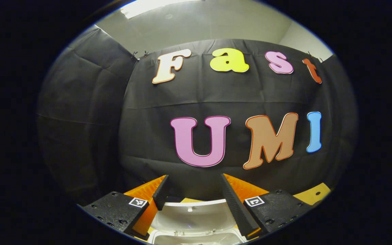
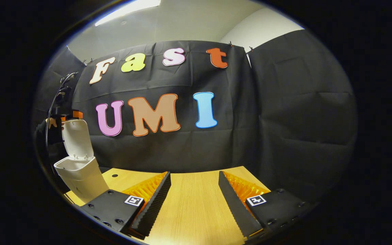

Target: Press the lid of the desktop garbage bin to open it, pick up the crumpled paper on the desktop and throw it into the bin, then pick up the pop can on the desktop and drop it into the bin, and finally close the garbage bin lid.

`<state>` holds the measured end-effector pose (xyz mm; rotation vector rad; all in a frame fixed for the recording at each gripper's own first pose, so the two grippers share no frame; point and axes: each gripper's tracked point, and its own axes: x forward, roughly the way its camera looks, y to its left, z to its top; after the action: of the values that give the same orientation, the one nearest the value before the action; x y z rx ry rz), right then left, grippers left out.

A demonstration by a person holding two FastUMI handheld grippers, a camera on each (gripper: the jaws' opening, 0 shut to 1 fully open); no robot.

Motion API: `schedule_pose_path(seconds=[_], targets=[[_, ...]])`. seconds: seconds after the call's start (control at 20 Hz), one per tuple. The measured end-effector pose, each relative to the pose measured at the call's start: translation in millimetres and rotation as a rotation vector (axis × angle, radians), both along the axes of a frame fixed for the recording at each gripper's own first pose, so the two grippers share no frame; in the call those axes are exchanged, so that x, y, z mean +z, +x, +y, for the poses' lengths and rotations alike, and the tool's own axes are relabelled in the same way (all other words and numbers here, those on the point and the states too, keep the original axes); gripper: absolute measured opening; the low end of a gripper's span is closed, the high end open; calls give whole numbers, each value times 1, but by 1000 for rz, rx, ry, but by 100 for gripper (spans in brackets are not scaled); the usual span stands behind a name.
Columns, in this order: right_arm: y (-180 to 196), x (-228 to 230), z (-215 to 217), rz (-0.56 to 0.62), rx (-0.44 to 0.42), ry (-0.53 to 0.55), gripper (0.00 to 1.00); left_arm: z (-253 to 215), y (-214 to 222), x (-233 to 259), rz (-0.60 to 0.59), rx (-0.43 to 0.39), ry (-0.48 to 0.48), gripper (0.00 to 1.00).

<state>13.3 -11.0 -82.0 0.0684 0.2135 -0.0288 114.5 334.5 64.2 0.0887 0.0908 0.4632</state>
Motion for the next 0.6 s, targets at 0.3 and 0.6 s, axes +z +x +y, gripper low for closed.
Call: schedule_pose_path(seconds=[0.3,0.6], targets=[[8,2,3,-4,28,0,94,-6,-12,-1,22,-2,-29,90],[23,2,23,-12,115,10,94,-33,-52,-7,17,-17,-22,90]])
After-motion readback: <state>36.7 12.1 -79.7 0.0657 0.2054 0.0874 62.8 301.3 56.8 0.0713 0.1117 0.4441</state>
